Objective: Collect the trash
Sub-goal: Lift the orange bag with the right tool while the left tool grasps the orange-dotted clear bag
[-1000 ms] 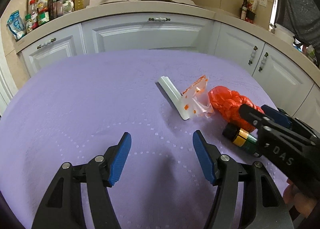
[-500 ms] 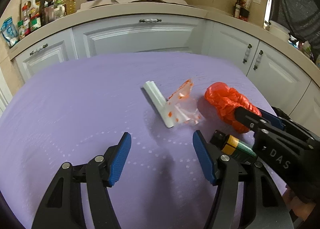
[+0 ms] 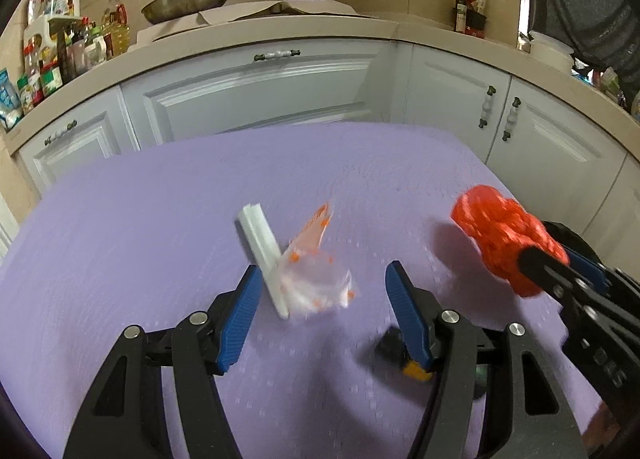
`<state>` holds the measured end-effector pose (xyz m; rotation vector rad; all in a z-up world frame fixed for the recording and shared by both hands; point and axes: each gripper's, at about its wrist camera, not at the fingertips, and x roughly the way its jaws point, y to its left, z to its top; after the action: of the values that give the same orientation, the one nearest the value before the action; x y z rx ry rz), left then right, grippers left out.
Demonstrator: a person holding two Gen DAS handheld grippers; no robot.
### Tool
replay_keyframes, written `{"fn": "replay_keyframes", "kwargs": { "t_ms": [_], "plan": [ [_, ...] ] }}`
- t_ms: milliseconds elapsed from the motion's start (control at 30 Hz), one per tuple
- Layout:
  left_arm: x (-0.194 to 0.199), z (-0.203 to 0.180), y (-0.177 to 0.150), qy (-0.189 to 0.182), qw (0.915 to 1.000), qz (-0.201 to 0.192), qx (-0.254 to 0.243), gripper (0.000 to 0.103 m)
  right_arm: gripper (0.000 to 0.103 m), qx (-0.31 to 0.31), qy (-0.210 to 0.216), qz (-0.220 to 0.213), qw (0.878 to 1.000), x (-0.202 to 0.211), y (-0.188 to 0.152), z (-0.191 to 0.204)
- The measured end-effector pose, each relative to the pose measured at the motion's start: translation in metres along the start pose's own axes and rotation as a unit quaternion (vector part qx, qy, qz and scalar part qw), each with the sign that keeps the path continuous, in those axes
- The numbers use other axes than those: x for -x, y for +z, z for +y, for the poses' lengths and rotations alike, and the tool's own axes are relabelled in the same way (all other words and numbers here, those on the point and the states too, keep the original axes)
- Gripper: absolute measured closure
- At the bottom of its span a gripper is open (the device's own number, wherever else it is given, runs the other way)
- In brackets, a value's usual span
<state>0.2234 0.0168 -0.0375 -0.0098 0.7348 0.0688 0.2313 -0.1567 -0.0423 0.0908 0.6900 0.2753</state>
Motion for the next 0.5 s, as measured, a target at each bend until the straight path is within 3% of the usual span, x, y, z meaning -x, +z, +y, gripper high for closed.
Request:
{"fn": "replay_keyframes", "kwargs": {
  "t_ms": [33,167,500],
  "plan": [
    [-0.002,0.000,0.001,0.001,1.0000,0.002,0.000,0.042,0.067,-0.001,0.002,0.000,1.000,0.000,0.000,-0.002],
    [-0.014,0.002,0.003,-0.008,0.9996,0.025,0.010,0.068,0.067,-0.004,0.005,0.001,1.000,0.000,0.000,-0.006],
    [-0.005,-0.001,0.000,-0.013,0.9999,0.006,0.004,0.091,0.067,-0.008,0.006,-0.003,1.000,0.002,0.000,-0.010]
  ]
}}
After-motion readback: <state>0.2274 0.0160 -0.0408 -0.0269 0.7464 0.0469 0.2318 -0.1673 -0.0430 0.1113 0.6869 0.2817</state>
